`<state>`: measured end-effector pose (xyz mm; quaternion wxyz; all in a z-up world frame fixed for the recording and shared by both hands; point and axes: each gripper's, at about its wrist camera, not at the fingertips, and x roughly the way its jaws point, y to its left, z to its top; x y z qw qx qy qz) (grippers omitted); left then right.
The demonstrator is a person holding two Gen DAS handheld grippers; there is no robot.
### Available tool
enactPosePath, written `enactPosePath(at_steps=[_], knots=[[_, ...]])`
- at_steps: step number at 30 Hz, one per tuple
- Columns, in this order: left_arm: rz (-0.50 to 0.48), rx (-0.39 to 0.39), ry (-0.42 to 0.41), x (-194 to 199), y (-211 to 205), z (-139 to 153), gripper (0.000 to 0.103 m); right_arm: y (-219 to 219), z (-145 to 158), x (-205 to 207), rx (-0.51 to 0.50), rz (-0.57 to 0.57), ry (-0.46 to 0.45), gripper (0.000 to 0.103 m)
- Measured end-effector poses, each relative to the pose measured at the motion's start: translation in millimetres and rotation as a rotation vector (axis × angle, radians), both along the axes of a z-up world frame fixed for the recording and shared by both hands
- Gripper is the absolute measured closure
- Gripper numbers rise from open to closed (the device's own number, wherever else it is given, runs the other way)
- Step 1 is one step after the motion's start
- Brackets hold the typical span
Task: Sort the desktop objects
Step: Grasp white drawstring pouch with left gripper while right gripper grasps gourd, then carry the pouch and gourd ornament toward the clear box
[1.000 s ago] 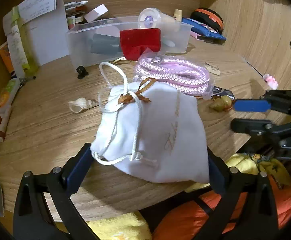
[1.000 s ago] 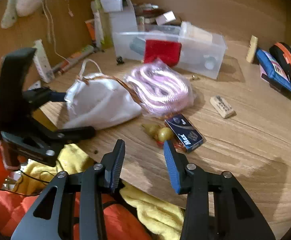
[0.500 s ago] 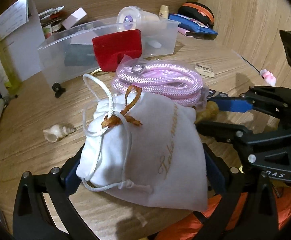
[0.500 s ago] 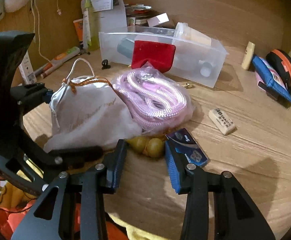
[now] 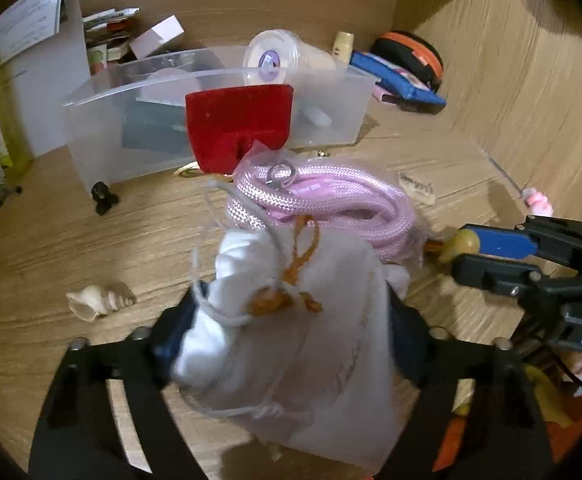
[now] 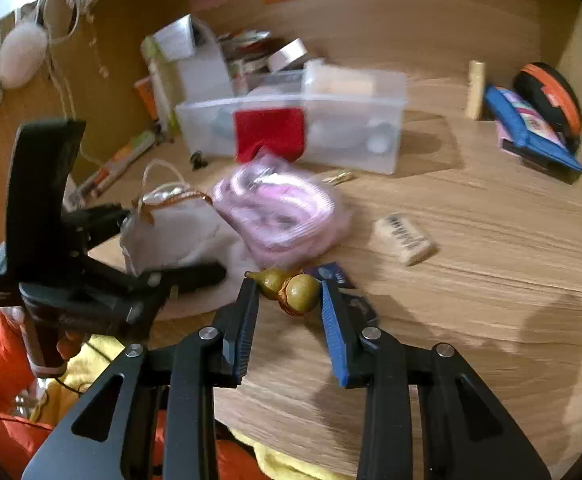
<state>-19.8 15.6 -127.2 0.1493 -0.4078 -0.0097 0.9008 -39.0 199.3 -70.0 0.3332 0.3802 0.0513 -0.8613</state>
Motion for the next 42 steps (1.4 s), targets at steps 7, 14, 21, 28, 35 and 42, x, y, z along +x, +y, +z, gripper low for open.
enactPosePath(at_steps=[7, 14, 21, 28, 35, 42], knots=[[0.034, 0.045, 0.035, 14.1, -13.7, 11.6, 0.039, 16.5, 21.3, -7.8, -0.078, -0.017, 0.009, 0.074], [0.04, 0.083, 0.077, 24.5, -21.5, 37.3, 0.04, 18.4, 52.4, -11.9, -0.138, -0.009, 0.07, 0.074], [0.07, 0.123, 0.142, 25.0, -32.6, 69.8, 0.04, 15.5, 76.5, -14.9, -0.161, -0.009, 0.126, 0.074], [0.118, 0.092, 0.202, 13.8, -45.6, 90.6, 0.04, 13.4, 86.0, -36.8, -0.168, -0.028, 0.136, 0.074], [0.165, 0.041, 0.21, -14.1, -63.9, 99.6, 0.039, 13.8, 99.4, -71.2, -0.214, -0.046, 0.129, 0.074], [0.237, 0.033, 0.223, -57.4, -92.1, 115.3, 0.039, -3.8, 118.0, -106.6, -0.208, -0.053, 0.163, 0.074]])
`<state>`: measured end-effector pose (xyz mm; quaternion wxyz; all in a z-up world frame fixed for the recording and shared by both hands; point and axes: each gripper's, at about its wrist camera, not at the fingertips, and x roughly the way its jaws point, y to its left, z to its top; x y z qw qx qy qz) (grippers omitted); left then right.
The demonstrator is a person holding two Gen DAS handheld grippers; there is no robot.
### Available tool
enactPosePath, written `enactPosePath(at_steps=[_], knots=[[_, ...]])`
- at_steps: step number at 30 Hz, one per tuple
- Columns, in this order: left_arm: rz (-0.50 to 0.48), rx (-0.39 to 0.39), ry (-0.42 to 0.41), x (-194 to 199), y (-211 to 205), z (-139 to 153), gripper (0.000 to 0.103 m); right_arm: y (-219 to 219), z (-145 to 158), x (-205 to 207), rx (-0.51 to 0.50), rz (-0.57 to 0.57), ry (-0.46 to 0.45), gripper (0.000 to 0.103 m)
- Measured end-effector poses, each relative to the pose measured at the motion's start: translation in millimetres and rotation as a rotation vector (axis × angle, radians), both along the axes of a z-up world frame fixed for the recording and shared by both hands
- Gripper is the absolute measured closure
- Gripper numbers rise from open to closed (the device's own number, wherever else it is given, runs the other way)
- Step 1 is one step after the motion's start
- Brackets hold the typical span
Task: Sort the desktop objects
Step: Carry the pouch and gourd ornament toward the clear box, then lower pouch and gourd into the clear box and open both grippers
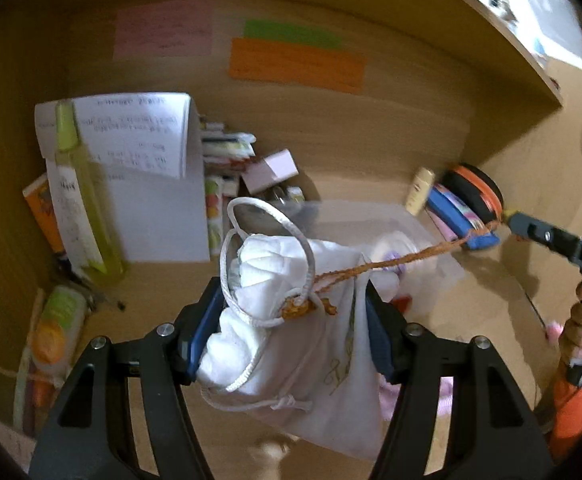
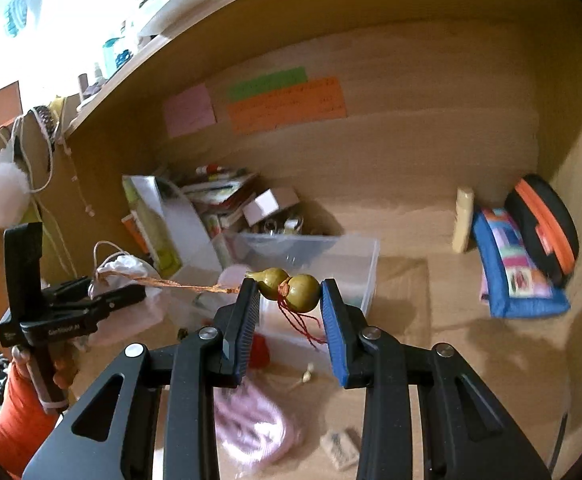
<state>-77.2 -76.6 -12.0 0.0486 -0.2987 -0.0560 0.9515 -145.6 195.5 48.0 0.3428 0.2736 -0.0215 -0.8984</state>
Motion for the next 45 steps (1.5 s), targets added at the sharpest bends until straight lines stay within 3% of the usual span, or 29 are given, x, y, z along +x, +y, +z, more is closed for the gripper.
enactPosePath(at_steps=[9, 19, 25, 28, 34, 39, 45], knots=[[0.071, -0.02, 0.035, -48.0, -8.2, 12.0, 0.039, -33.1, -3.2, -49.1, 0.001, 0.03, -0.057, 0.074], [0.168, -0.106, 0.032, -90.6, 3.6, -14.1, 0.039, -69.1, -27.7, -85.3, 0.088, 0.025, -0.07, 0.074], [0.162, -0.127, -0.008, -100.4, 4.9, -38.4, 0.038, -64.6, -52.6, -104.3, 0.131, -0.028, -0.115, 0.074], [0.155, -0.168, 0.01, -97.9, 10.2, -41.4, 0.037, -63.9, -59.5, -109.8, 0.149, -0.048, -0.129, 0.074], [0.127, -0.176, 0.01, -95.1, 8.6, -47.9, 0.033, -64.9, -67.2, -110.6, 0.179, -0.063, -0.135, 0.074], [0.111, -0.167, 0.002, -98.5, 12.9, -48.8, 0.021, -63.4, -66.8, -107.9, 0.185, -0.069, -0.124, 0.073], [0.125, -0.18, 0.042, -89.2, 12.3, -42.9, 0.016, -66.7, -64.6, -103.8, 0.2, -0.078, -0.094, 0.073]])
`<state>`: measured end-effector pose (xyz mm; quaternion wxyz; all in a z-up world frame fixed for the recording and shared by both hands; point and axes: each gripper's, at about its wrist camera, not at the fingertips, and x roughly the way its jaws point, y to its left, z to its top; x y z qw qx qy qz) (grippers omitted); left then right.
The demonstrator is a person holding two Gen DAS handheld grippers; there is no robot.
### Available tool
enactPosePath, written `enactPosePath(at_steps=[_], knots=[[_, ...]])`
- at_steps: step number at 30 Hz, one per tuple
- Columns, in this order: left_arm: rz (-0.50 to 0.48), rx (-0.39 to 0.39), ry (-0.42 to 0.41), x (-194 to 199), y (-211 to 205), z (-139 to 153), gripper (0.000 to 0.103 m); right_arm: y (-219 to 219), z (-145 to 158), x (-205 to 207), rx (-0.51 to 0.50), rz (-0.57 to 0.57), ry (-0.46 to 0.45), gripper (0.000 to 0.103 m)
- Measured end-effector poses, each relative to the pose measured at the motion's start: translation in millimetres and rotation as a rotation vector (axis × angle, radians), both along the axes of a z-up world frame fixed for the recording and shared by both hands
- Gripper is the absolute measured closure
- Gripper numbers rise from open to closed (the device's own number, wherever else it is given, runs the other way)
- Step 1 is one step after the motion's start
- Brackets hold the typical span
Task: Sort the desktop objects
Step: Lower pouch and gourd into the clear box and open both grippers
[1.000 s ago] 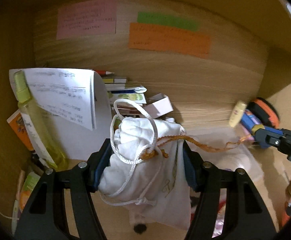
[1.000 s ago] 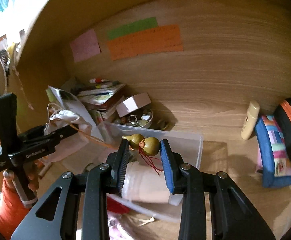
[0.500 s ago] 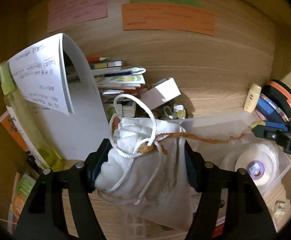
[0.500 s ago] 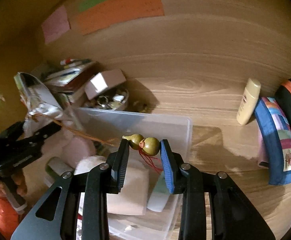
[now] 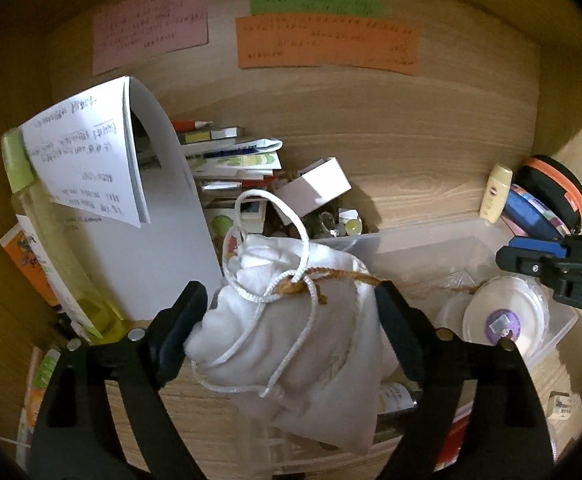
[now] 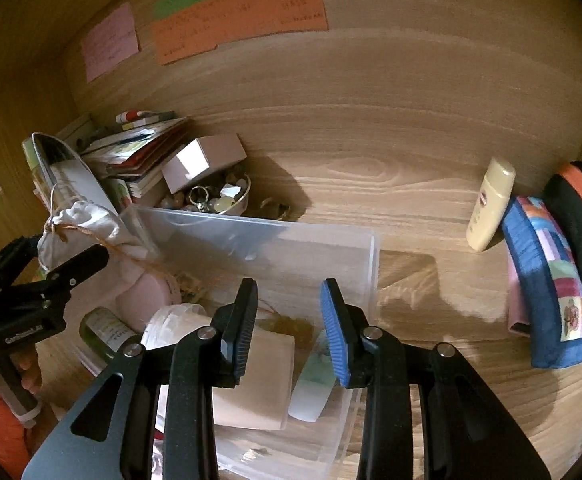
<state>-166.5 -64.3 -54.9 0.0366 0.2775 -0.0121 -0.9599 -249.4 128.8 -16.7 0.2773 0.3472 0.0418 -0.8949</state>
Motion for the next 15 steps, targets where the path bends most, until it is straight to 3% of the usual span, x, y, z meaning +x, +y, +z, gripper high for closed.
enactPosePath(at_steps=[2, 4, 8, 10, 15], knots=[[-0.007, 0.004, 0.005, 1.0, 0.7, 1.6, 0.013, -2.2, 0.3, 1.6, 0.005, 0.002, 0.009, 0.069], [-0.009, 0.008, 0.015, 3.2, 0.3, 3.7, 0.01, -4.0, 1.2, 4.2, 0.008, 0.004, 0.023, 0.057], [-0.029, 0.016, 0.035, 6.9, 2.6, 8.8, 0.007, -5.8, 3.8, 9.2, 0.02, -0.004, 0.058, 0.054], [-0.042, 0.019, 0.046, 10.1, 4.0, 12.5, 0.006, -4.7, 5.7, 9.5, -0.002, 0.005, 0.053, 0.044], [-0.052, 0.05, 0.048, 23.3, 4.1, 20.5, 0.003, 0.4, 15.8, 17.3, -0.037, 0.008, 0.072, 0.035]])
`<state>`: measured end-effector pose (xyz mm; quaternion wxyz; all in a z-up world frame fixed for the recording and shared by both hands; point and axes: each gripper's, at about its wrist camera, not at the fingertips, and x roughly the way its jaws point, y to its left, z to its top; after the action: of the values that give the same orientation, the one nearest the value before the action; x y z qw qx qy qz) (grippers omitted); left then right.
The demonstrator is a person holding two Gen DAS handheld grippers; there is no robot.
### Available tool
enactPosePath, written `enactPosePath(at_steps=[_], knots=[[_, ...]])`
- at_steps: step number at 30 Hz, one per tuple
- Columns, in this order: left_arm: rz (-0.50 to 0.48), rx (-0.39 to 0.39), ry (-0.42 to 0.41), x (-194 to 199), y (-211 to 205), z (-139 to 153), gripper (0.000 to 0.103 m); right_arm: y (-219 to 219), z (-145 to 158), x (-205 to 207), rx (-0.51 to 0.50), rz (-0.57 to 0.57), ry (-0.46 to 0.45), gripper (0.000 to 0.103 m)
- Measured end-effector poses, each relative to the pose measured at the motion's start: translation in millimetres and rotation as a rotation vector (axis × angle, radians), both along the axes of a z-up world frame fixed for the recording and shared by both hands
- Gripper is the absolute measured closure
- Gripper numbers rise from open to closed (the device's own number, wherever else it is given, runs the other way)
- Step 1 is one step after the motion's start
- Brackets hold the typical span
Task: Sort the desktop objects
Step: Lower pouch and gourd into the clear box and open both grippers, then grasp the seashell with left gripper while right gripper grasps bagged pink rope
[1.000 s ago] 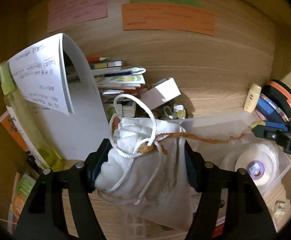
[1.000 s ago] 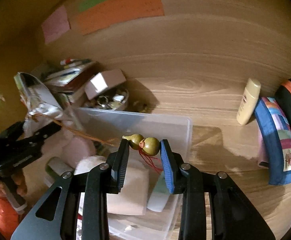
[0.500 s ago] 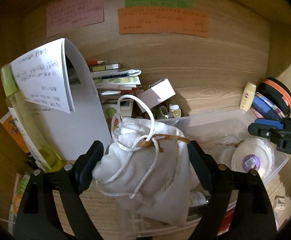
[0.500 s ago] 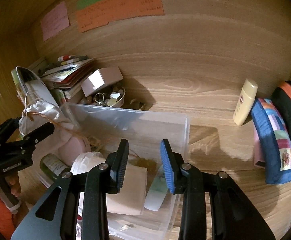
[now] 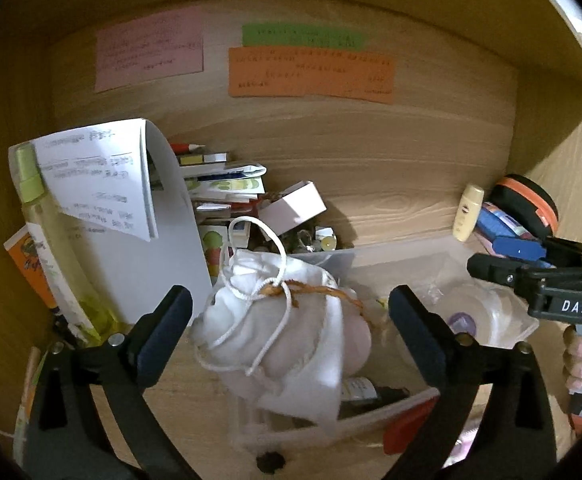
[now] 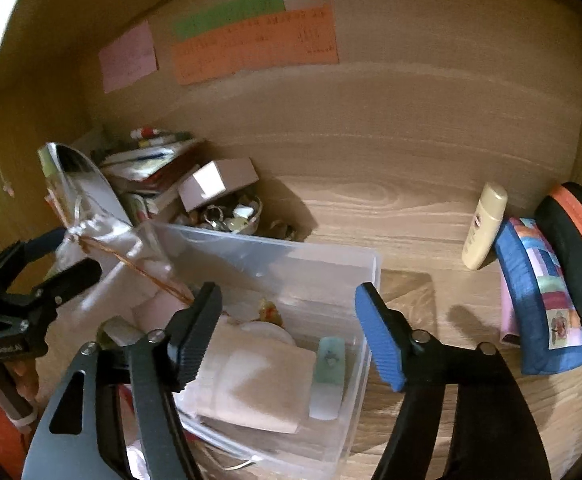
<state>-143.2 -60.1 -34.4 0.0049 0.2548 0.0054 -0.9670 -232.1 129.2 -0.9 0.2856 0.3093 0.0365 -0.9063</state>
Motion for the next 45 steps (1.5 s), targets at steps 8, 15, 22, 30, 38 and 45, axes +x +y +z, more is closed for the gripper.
enactPosePath(at_steps=[8, 15, 22, 30, 38, 45], knots=[[0.002, -0.07, 0.003, 32.5, 6.5, 9.0, 0.003, 13.2, 23.7, 33.7, -0.015, -0.013, 0.059, 0.018], [-0.017, -0.083, 0.02, 67.1, 7.7, 16.1, 0.003, 36.7, 27.5, 72.4, -0.012, -0.03, 0.083, 0.014], [-0.001, -0.053, -0.008, 102.9, -6.1, 10.1, 0.002, 65.1, 17.7, 104.1, -0.002, -0.066, 0.076, 0.008], [0.03, 0.001, -0.113, 133.9, -27.2, -18.4, 0.002, 95.6, -7.7, 136.6, 0.012, -0.103, 0.044, 0.005], [-0.003, 0.001, -0.152, 151.1, -21.7, -42.1, 0.002, 91.9, -29.7, 151.7, 0.04, -0.047, -0.012, 0.005], [-0.049, -0.013, -0.215, 142.1, -7.5, -63.0, 0.003, 42.2, -39.7, 153.4, 0.121, 0.171, -0.039, 0.005]])
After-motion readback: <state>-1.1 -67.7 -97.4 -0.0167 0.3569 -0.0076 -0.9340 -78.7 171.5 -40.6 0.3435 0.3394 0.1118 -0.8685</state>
